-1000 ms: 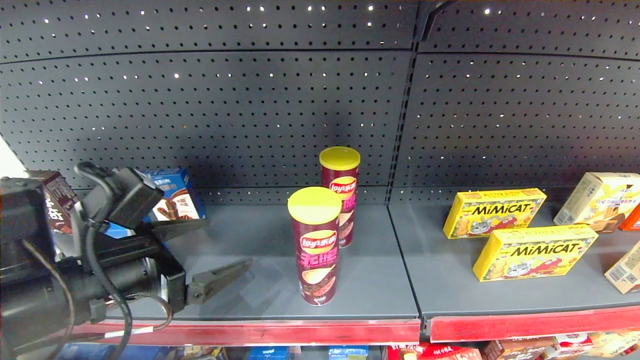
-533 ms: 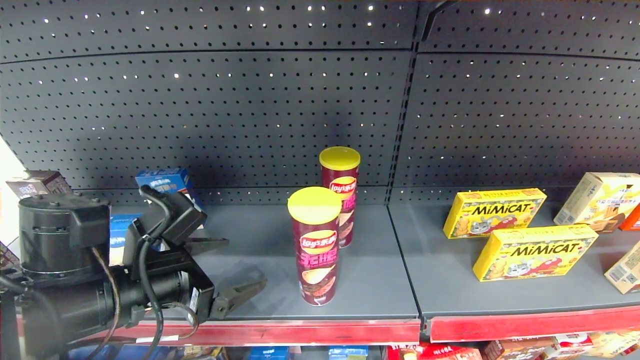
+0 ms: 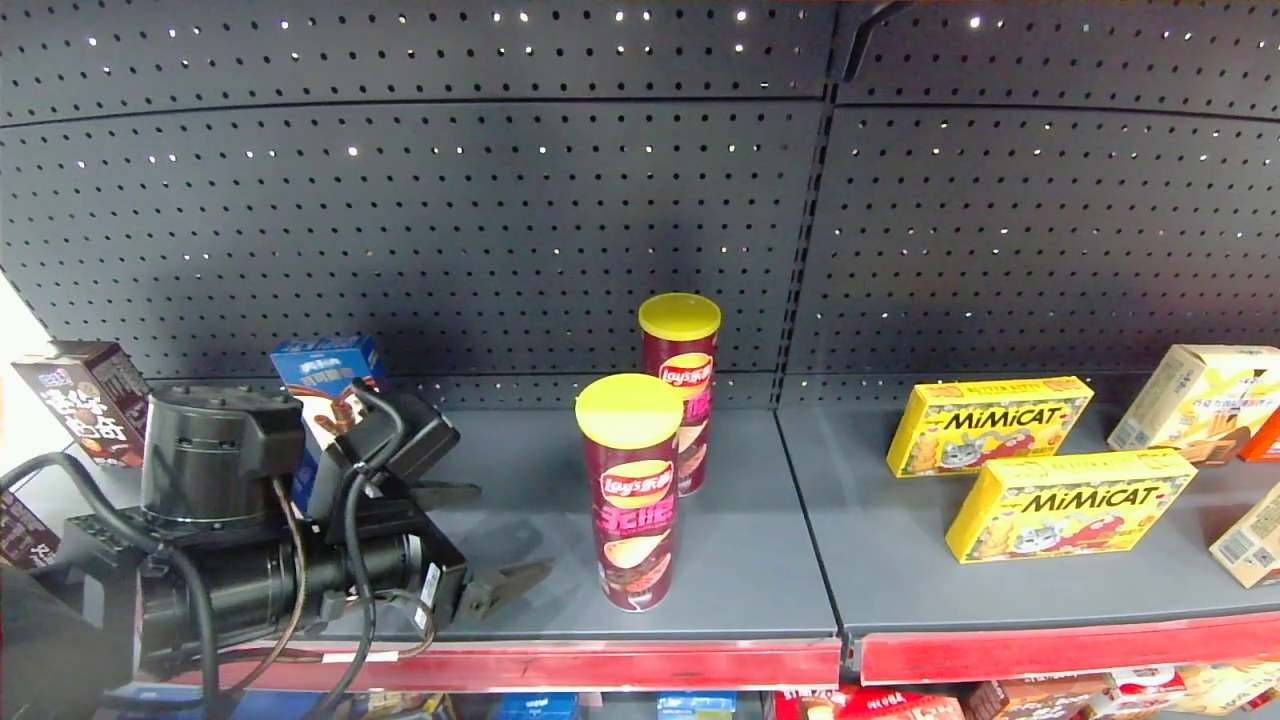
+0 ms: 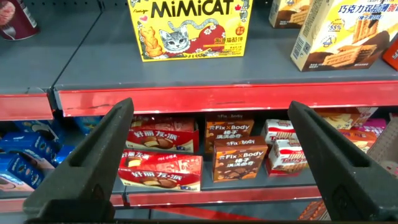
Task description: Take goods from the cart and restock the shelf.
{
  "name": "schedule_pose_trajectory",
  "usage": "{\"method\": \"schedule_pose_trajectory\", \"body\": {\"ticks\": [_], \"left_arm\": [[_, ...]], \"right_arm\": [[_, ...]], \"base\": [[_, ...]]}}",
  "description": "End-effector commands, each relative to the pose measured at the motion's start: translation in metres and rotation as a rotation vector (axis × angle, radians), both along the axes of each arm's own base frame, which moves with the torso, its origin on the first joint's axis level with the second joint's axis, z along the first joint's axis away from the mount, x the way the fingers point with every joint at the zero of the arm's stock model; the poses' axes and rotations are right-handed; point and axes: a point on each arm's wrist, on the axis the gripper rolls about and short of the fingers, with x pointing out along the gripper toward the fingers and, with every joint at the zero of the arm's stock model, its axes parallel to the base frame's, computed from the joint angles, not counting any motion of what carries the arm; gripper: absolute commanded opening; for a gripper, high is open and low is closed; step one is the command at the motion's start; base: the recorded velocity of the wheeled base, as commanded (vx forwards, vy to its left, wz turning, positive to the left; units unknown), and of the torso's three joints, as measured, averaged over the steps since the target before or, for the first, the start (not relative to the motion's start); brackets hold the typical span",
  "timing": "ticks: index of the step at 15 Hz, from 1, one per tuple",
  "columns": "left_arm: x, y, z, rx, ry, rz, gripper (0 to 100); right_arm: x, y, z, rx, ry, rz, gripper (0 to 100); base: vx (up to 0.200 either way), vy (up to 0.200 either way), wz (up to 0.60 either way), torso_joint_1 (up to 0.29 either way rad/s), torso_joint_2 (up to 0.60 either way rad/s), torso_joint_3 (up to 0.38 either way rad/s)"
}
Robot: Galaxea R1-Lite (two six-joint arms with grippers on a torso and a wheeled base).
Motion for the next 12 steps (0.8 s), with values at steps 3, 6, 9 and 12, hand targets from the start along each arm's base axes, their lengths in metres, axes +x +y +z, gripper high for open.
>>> {"method": "schedule_pose_trajectory", "body": {"ticks": [3, 6, 9, 12], "left_arm": [[0.021, -0.012, -0.007, 0.012, 0.020, -0.011, 100], [0.027, -0.018, -0.016, 0.019, 0.029, -0.016, 100], [0.033, -0.021, -0.018, 0.021, 0.033, -0.018, 100], [0.035, -0.026, -0.017, 0.018, 0.026, -0.032, 100]], "right_arm": [[0.000, 0.000, 0.000, 0.000, -0.001, 0.000, 100], [0.000, 0.000, 0.000, 0.000, -0.001, 0.000, 100], [0.000, 0.000, 0.000, 0.000, -0.001, 0.000, 100], [0.000, 0.000, 0.000, 0.000, -0.001, 0.000, 100]], "base": [[0.000, 0.000, 0.00, 0.000, 0.00, 0.000], [0.000, 0.000, 0.00, 0.000, 0.00, 0.000], [0.000, 0.000, 0.00, 0.000, 0.00, 0.000], [0.000, 0.000, 0.00, 0.000, 0.00, 0.000]]}}
